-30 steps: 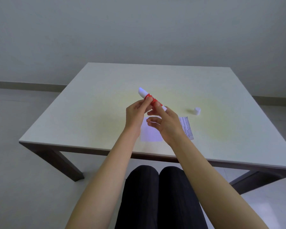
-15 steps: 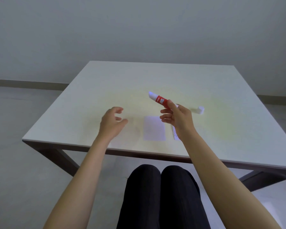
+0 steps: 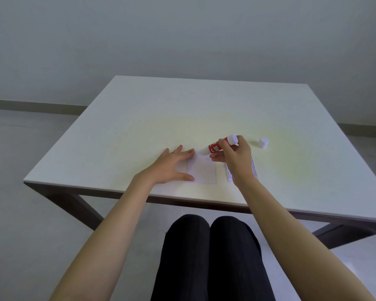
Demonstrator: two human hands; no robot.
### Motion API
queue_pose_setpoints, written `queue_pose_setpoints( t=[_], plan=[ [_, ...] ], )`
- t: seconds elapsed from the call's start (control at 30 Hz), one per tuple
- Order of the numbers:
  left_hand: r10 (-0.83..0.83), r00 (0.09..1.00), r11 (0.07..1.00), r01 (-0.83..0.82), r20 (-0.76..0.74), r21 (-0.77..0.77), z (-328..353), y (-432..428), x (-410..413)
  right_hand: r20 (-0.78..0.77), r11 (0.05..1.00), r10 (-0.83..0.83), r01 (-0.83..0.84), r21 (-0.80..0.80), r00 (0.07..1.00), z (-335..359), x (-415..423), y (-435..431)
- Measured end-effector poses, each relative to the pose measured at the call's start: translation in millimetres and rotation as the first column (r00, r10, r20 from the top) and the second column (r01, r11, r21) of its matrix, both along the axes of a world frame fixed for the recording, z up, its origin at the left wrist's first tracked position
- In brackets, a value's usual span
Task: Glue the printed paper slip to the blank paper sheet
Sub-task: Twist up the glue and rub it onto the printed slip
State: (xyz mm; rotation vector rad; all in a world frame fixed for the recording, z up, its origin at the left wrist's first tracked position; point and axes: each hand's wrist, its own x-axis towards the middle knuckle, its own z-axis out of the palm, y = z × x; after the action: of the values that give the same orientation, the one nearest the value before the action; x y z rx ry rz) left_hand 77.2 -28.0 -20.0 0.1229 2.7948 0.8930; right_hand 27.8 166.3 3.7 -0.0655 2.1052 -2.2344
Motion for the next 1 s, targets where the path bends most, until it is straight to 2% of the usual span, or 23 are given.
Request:
queue_pose_setpoints(
  t=[0.2, 0.33, 0.47, 0.6, 0.7, 0.83, 1.0],
  plan=[
    [0.068, 0.996, 0.987, -0.074, 0.049, 0.143, 4.4, 3.1, -1.4, -0.165, 0.965, 0.037, 0.007, 0.261, 0.986, -0.4, -3.0, -11.4],
    [0.075, 0.996, 0.989, -0.08, 0.04, 0.128, 4.7, 3.5, 0.1, -0.218, 0.927, 0.097, -0.009, 0.376, 0.971, 2.2, -1.4, -17.3],
    [0.083, 0.994, 0.99, -0.09, 0.065, 0.113, -1.4, 3.4, 1.6, -0.204, 0.887, 0.143, -0.034, 0.46, 0.968, -8.7, 1.0, -18.9],
    [0.016, 1.0, 0.999, -0.017, 0.01, 0.039, 1.0, 2.3, 2.7, -0.187, 0.908, 0.125, -0.036, 0.417, 0.974, -9.3, 6.1, -13.9],
    [0.055, 0.997, 0.998, -0.057, 0.055, 0.025, 1.1, 0.5, 5.3, -0.174, 0.928, 0.159, -0.086, 0.363, 0.972, -13.4, 16.7, -10.9],
    [0.083, 0.991, 0.995, -0.087, 0.102, 0.041, 1.5, -0.7, 5.6, -0.192, 0.919, 0.22, -0.137, 0.369, 0.956, -16.6, 23.5, -6.5],
    [0.011, 0.999, 1.0, -0.011, 0.036, 0.003, -4.1, -3.7, 3.2, -0.188, 0.944, 0.131, -0.064, 0.324, 0.973, -9.5, 2.6, -4.2]
  ],
)
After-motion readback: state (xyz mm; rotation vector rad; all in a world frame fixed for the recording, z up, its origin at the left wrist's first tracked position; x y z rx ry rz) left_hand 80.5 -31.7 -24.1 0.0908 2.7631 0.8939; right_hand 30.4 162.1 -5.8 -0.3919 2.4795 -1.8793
